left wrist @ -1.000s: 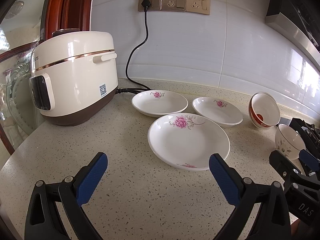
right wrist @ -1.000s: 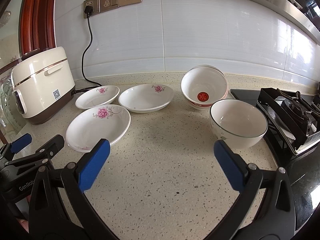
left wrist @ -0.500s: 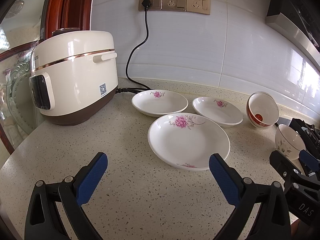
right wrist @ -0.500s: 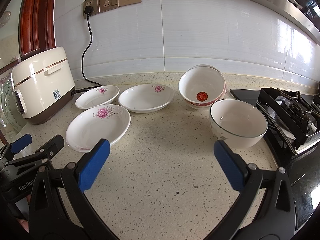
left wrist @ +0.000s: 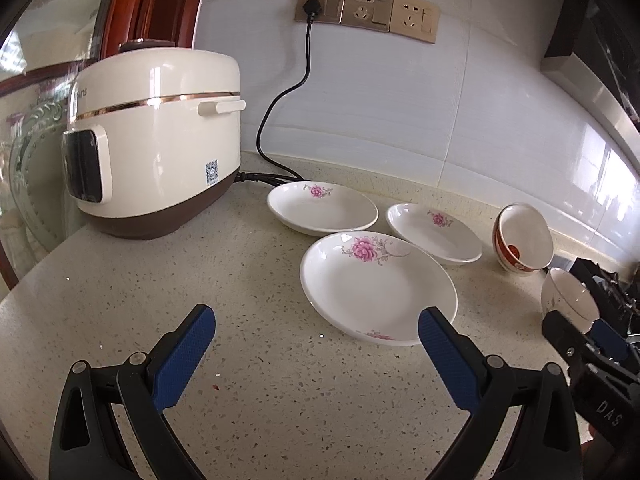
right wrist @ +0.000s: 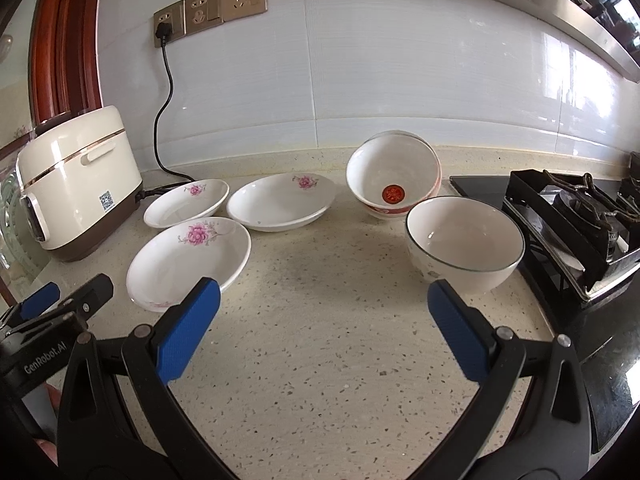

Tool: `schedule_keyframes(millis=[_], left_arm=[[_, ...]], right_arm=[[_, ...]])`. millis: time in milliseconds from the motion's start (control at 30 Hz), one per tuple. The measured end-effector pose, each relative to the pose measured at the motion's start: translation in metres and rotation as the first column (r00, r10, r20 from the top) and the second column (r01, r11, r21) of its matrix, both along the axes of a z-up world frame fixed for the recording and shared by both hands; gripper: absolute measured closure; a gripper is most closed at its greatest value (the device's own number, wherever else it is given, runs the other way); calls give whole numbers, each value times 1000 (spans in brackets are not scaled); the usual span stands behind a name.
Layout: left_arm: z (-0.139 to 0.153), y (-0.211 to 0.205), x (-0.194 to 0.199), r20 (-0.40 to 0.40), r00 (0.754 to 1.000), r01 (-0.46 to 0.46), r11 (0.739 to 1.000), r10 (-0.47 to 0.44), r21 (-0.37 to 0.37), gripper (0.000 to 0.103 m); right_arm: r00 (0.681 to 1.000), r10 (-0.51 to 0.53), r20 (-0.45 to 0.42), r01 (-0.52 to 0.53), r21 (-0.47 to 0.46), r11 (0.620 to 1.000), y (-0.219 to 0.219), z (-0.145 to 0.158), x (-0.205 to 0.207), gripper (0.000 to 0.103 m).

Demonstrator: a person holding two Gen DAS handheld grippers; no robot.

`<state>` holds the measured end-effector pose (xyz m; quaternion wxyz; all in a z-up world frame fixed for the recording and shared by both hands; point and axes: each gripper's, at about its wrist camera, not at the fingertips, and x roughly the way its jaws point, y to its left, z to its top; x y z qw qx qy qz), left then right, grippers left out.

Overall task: Organize plates and bowls
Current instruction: 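Reach both grippers to the large pink-flower plate and close on its rim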

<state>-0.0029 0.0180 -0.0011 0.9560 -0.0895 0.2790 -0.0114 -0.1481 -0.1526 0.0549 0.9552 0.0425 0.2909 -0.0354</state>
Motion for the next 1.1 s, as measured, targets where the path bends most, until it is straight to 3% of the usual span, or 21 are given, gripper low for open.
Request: schedule_keyframes(millis=[33, 200, 467, 600, 667, 733, 800, 967, 1033, 1100], left_arm=[[0, -1, 1, -8, 1000, 8, 1000, -7, 27, 1], [9, 12, 11, -12, 1000, 16, 1000, -16, 2, 2], [12, 48, 50, -45, 998, 40, 981, -50, -192, 7], [-5, 54, 76, -141, 984, 70, 960, -111, -271, 8], [-13, 55, 84, -154, 979, 84, 948, -136, -306, 8], [-23, 58, 89, -216, 966, 64, 942, -141, -331, 8], [-26, 58, 92, -219, 966, 57, 942, -136, -332, 9], [-32, 55, 97, -217, 964, 78, 941, -156, -329, 24], [-37, 54, 99, -235, 958, 78, 941, -162, -329, 25], [-39, 52, 102, -240, 956, 85, 941, -169, -326, 31]], right_arm=[[1000, 17, 10, -17, 21, 1000, 0, 0, -1, 0], [998, 57, -25, -55, 90, 994, 7, 6, 11, 0], [971, 184, -151, -160, 160, 974, 22, 7, 76, 0], [952, 234, -198, -197, 189, 962, 33, -6, 107, 0], [946, 213, -245, -169, 189, 967, 34, -16, 119, 0], [942, 224, -251, -170, 220, 961, 31, -23, 128, 0], [943, 237, -235, -181, 238, 954, 29, -26, 130, 0], [944, 247, -218, -194, 237, 952, 27, -29, 130, 4], [938, 257, -232, -201, 240, 950, 28, -32, 131, 14], [927, 281, -247, -213, 268, 939, 30, -37, 133, 16]])
